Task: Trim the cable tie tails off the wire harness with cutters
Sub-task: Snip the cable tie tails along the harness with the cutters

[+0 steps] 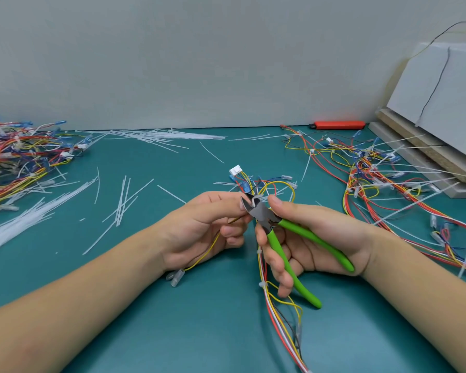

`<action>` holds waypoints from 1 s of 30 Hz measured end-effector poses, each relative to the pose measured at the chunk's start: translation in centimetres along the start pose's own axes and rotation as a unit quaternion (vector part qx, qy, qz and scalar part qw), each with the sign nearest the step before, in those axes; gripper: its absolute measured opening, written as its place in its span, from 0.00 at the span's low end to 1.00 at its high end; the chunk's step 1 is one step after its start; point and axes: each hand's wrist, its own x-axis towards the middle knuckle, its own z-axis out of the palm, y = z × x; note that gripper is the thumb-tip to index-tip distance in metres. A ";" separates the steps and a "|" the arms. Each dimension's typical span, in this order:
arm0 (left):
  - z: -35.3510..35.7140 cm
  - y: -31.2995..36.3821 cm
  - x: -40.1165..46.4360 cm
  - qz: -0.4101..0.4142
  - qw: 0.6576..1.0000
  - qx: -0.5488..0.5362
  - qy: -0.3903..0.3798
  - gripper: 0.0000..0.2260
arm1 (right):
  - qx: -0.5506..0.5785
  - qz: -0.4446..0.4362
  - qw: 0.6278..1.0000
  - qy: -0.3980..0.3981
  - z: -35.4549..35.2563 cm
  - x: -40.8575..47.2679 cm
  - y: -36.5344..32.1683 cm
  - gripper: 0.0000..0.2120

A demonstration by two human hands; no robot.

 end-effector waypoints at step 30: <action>0.1 0.1 0.0 -0.014 0.999 -0.025 0.025 0.11 | 0.015 0.004 1.000 -0.002 -0.2 0.2 0.0 0.23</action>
